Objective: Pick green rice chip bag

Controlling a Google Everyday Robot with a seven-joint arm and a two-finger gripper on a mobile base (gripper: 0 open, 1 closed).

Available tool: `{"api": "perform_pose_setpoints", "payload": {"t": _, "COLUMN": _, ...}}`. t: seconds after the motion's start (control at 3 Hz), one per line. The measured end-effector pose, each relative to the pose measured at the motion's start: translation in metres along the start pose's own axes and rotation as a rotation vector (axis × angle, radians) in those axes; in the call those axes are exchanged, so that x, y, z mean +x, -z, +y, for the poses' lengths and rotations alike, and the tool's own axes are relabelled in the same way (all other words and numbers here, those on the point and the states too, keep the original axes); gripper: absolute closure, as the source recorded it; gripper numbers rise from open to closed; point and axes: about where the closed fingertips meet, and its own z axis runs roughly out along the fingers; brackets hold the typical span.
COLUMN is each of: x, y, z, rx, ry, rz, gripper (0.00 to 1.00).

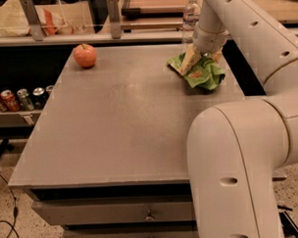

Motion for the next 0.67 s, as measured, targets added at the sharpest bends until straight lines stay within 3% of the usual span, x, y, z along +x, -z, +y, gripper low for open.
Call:
{"api": "perform_pose_setpoints", "payload": {"t": 0.33, "x": 0.005, "y": 0.018, "z": -0.008, "rx": 0.029, "ry": -0.013, "rz": -0.013, "gripper": 1.00}}
{"api": "perform_pose_setpoints", "payload": {"t": 0.67, "x": 0.010, "y": 0.045, "z": -0.016, "rx": 0.071, "ry": -0.026, "rz": -0.037, "gripper": 1.00}}
